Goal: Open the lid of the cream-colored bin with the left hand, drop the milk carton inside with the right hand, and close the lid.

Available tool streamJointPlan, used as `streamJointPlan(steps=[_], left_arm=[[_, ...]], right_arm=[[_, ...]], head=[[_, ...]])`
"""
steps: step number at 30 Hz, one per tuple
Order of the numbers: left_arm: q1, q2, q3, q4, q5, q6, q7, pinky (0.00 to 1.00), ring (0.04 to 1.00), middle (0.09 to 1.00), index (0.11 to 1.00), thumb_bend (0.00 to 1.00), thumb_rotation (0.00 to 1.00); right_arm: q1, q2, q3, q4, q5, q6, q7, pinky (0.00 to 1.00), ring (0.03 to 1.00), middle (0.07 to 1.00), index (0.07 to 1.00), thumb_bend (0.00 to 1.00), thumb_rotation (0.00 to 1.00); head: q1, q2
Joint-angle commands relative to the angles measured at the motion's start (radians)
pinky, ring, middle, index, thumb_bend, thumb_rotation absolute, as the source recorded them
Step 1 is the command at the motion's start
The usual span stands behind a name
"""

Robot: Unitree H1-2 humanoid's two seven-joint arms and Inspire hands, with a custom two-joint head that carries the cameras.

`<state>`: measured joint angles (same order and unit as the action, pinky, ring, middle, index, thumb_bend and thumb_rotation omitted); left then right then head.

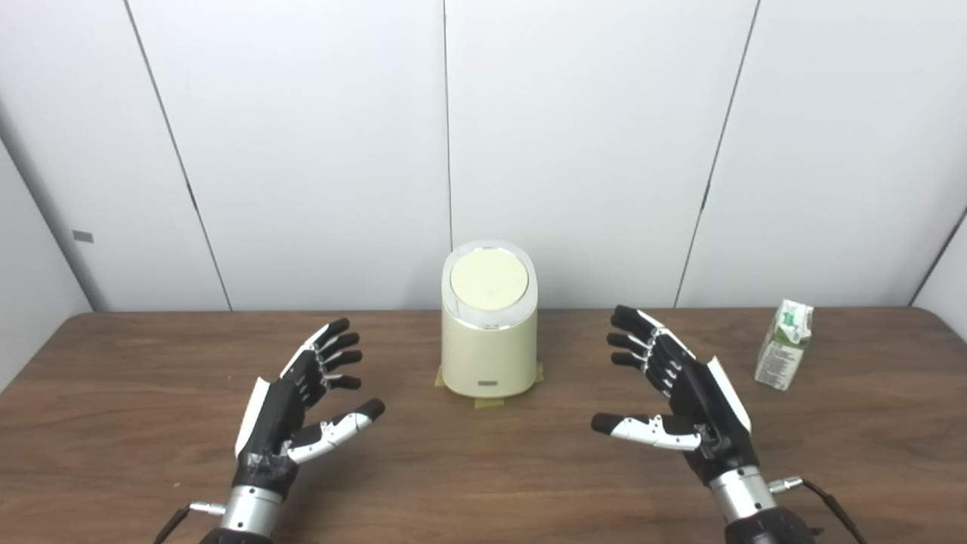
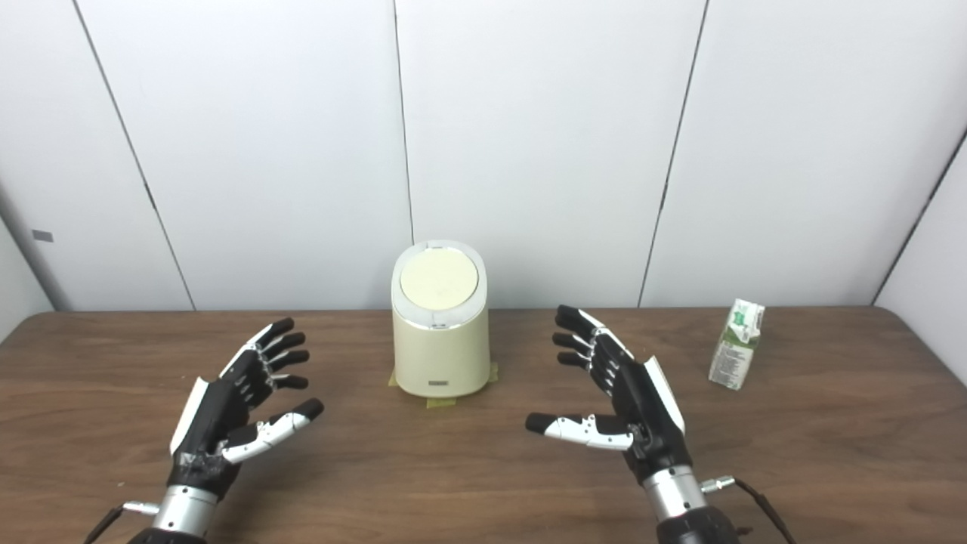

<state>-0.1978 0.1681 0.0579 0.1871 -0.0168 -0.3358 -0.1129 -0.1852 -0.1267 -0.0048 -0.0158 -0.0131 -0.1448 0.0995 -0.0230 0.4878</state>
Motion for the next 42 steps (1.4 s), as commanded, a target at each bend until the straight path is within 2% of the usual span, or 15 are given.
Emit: streamJointPlan(steps=[1, 8, 15, 18, 19, 21, 22, 24, 27, 31, 34, 38, 42], left_arm=[[-0.029, 0.005, 0.006, -0.018, 0.018, -0.033, 0.023, 0.67, 0.807, 0.839, 0.882, 0.73, 0.14], [-0.026, 0.001, 0.007, -0.026, 0.049, -0.029, 0.053, 0.69, 0.813, 0.83, 0.872, 0.75, 0.17], [-0.028, 0.003, 0.004, -0.021, 0.043, -0.033, 0.052, 0.7, 0.818, 0.833, 0.875, 0.74, 0.17], [-0.027, -0.012, 0.01, -0.029, 0.038, -0.018, 0.067, 0.71, 0.818, 0.832, 0.879, 0.75, 0.2], [-0.026, -0.024, 0.015, -0.033, 0.048, -0.012, 0.084, 0.73, 0.821, 0.835, 0.885, 0.77, 0.23], [-0.023, -0.052, 0.025, -0.049, 0.066, -0.005, 0.122, 0.87, 0.866, 0.875, 0.926, 0.8, 0.31], [-0.024, -0.065, 0.029, -0.058, 0.074, 0.002, 0.141, 0.9, 0.885, 0.894, 0.945, 0.8, 0.34], [-0.032, -0.083, 0.035, -0.08, 0.098, 0.026, 0.172, 0.94, 0.91, 0.917, 0.97, 0.8, 0.38], [-0.054, -0.094, 0.031, -0.101, 0.134, 0.064, 0.192, 0.95, 0.921, 0.929, 0.982, 0.79, 0.4], [-0.106, -0.099, 0.016, -0.108, 0.147, 0.127, 0.187, 0.93, 0.918, 0.909, 0.958, 0.81, 0.37], [-0.158, -0.104, 0.007, -0.109, 0.131, 0.182, 0.174, 0.92, 0.924, 0.916, 0.96, 0.81, 0.34], [-0.226, -0.115, 0.002, -0.101, 0.14, 0.246, 0.19, 0.86, 0.92, 0.924, 0.968, 0.82, 0.28], [-0.294, -0.106, -0.018, -0.087, 0.173, 0.298, 0.192, 0.89, 0.948, 0.947, 0.988, 0.83, 0.29]], right_arm=[[-0.025, -0.005, -0.004, -0.038, 0.006, -0.017, -0.002, 0.76, 0.812, 0.86, 0.84, 0.83, 0.17], [-0.025, -0.007, -0.003, -0.037, 0.001, -0.019, -0.001, 0.76, 0.814, 0.866, 0.846, 0.82, 0.17], [-0.026, -0.006, -0.008, -0.024, -0.004, -0.027, -0.008, 0.77, 0.813, 0.865, 0.84, 0.81, 0.15], [-0.028, -0.002, -0.009, -0.016, -0.01, -0.031, -0.014, 0.77, 0.813, 0.863, 0.835, 0.8, 0.14], [-0.03, -0.001, -0.009, -0.011, -0.017, -0.034, -0.017, 0.77, 0.813, 0.863, 0.836, 0.79, 0.14], [-0.032, 0.001, -0.009, -0.007, -0.027, -0.035, -0.023, 0.75, 0.809, 0.862, 0.837, 0.78, 0.16], [-0.033, 0.002, -0.009, -0.002, -0.028, -0.036, -0.025, 0.75, 0.808, 0.863, 0.838, 0.77, 0.17], [-0.037, 0.003, -0.012, 0.011, -0.025, -0.041, -0.028, 0.75, 0.805, 0.862, 0.836, 0.77, 0.18], [-0.04, 0.002, -0.014, 0.029, -0.016, -0.055, -0.028, 0.76, 0.801, 0.861, 0.834, 0.77, 0.2], [-0.043, -0.001, -0.012, 0.044, -0.024, -0.074, -0.029, 0.76, 0.795, 0.861, 0.833, 0.77, 0.25], [-0.042, 0.002, -0.012, 0.037, -0.026, -0.068, -0.031, 0.77, 0.797, 0.861, 0.832, 0.77, 0.26], [-0.04, 0.004, -0.014, 0.029, -0.03, -0.061, -0.035, 0.75, 0.786, 0.86, 0.831, 0.75, 0.27], [-0.042, 0.003, -0.017, 0.033, -0.03, -0.064, -0.038, 0.74, 0.784, 0.861, 0.83, 0.73, 0.27]], head=[[-0.001, 0.001], [0.001, 0.001], [0.002, 0.0], [0.007, -0.012], [0.006, -0.026], [0.004, -0.033], [0.0, -0.04], [0.0, -0.045], [0.011, -0.049], [0.013, -0.052], [0.008, -0.053], [0.008, -0.05], [0.007, -0.049]])
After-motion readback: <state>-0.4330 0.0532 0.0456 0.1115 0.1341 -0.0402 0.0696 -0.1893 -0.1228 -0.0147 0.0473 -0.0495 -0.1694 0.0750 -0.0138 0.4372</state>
